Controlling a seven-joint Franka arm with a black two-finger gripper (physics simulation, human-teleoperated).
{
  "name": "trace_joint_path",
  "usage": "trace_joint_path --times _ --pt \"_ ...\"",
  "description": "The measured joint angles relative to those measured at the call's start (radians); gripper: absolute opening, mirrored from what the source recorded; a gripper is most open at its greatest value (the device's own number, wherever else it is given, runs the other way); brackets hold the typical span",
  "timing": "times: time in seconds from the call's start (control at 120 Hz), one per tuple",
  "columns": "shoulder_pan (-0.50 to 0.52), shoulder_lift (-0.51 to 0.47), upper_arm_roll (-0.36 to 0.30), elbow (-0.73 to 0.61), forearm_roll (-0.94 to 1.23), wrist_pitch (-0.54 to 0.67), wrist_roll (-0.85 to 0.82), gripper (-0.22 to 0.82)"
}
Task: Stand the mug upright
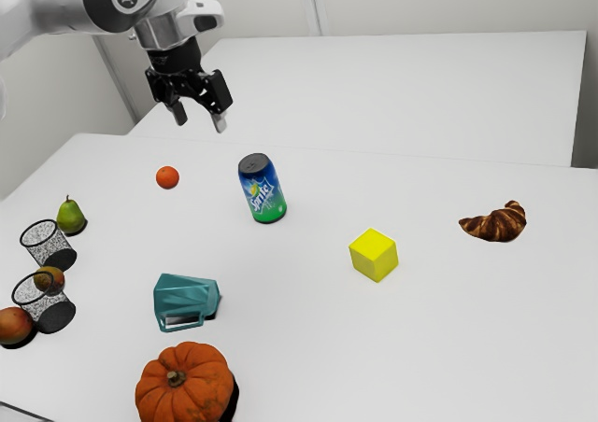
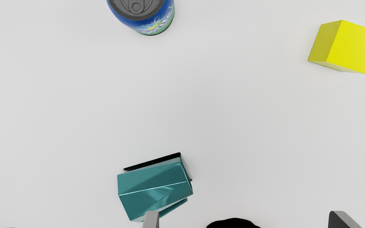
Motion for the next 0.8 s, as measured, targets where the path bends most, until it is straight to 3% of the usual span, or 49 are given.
trace_joint_path --times 0.192,0.417,0.583,0.8 --pt "0.003 -0.013 0.0 -0.016 -0.001 0.0 0.0 0.58" --pt "0.013 -0.096 0.009 -0.102 -0.001 -0.008 0.001 0.58" --pt "0.078 -0.145 0.018 -0.194 -0.03 -0.019 0.005 0.58" --pt "0.116 -0.186 0.085 -0.35 -0.094 0.042 0.035 0.58"
